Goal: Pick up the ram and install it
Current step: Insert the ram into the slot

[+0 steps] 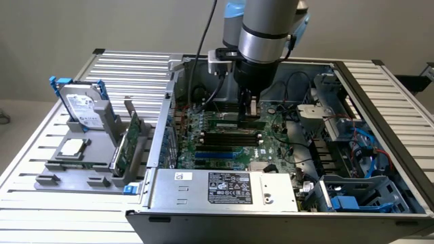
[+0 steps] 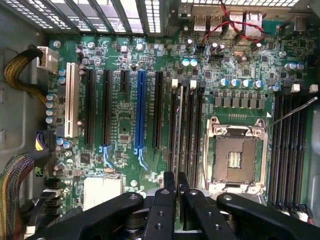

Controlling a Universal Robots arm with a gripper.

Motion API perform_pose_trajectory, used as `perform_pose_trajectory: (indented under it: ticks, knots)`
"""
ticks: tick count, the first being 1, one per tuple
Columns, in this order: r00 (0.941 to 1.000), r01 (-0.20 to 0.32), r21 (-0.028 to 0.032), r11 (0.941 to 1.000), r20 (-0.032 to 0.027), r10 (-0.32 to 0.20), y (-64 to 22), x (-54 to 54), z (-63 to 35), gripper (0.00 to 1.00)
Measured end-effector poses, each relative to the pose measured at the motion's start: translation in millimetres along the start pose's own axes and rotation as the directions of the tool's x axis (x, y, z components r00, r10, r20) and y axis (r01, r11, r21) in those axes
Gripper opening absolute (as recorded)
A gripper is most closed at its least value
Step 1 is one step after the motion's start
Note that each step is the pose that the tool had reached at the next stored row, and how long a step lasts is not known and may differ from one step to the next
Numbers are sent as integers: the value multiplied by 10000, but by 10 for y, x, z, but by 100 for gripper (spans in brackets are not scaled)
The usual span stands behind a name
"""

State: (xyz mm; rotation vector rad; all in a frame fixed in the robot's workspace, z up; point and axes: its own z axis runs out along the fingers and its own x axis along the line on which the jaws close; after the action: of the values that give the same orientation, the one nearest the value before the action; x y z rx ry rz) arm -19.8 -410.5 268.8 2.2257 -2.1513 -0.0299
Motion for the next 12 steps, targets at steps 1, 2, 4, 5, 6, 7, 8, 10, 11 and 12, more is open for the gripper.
perform_pose_trajectory:
  ticks: [1,2,4,5,6,7,8,10,11,12]
  knots:
    - [10000,0,0,10000,-1,0,-1,3,18,14]
    - [10000,1,0,10000,1,-1,0,5,37,14]
    - [10000,1,0,10000,0,-1,2,7,72,14]
    - [10000,1,0,10000,0,-1,5,7,91,14]
    - [10000,1,0,10000,0,-1,8,7,109,14]
    - [10000,1,0,10000,0,-1,13,6,127,14]
    - [10000,1,0,10000,1,-1,19,6,146,14]
    - [10000,1,0,10000,-1,-1,32,5,182,14]
    - [10000,1,0,10000,0,-1,39,4,202,14]
    - [10000,1,0,10000,1,-1,45,3,221,14]
